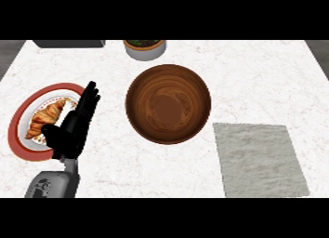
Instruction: Pick the sweet potato from the placemat and place it in the bowl
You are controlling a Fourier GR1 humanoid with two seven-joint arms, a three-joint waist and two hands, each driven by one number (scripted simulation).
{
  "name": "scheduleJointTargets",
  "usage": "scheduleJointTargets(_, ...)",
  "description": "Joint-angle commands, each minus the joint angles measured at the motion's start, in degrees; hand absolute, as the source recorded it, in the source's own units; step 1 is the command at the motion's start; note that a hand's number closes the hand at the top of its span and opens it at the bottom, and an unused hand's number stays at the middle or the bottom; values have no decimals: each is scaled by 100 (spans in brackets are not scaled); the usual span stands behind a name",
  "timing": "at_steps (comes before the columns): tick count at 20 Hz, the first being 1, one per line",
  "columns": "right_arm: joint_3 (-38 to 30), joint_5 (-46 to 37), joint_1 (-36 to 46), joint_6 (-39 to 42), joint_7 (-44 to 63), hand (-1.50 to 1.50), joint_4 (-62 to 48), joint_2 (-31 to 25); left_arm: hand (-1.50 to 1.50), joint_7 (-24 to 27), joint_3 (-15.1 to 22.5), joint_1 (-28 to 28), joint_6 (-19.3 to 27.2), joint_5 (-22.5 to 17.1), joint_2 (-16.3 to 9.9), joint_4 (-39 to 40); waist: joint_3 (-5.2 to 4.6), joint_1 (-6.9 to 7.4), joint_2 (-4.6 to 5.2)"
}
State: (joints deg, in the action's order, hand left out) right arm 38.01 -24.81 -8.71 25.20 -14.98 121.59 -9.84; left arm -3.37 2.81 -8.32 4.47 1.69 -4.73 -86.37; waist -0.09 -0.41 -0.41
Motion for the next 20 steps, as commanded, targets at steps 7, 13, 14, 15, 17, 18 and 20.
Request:
scheduleJointTargets(7,435,-63,940,476,3234,150,2064,947,0,83,-45,63,-116,-65,1,11,-3,51,34)
scheduleJointTargets(13,226,645,2346,-302,4610,150,1844,972,0,-199,-47,-233,-92,-51,38,-7,-2,68,33)
scheduleJointTargets(14,-115,795,2784,-533,4611,150,1429,975,0,-276,95,-325,199,196,211,-71,1,83,40)
scheduleJointTargets(15,-209,727,3333,-813,4923,150,1265,977,0,-89,38,-78,-95,4,68,-90,-4,118,37)
scheduleJointTargets(17,-489,870,3897,-990,4973,150,681,980,0,-23,26,-242,41,150,136,151,2,79,43)
scheduleJointTargets(18,-742,1292,4268,-1050,5263,150,494,981,0,-123,83,-95,8,107,143,-104,1,110,40)
scheduleJointTargets(20,-1235,1297,4720,-789,5119,150,92,982,0,-96,52,-220,53,170,160,95,4,86,43)
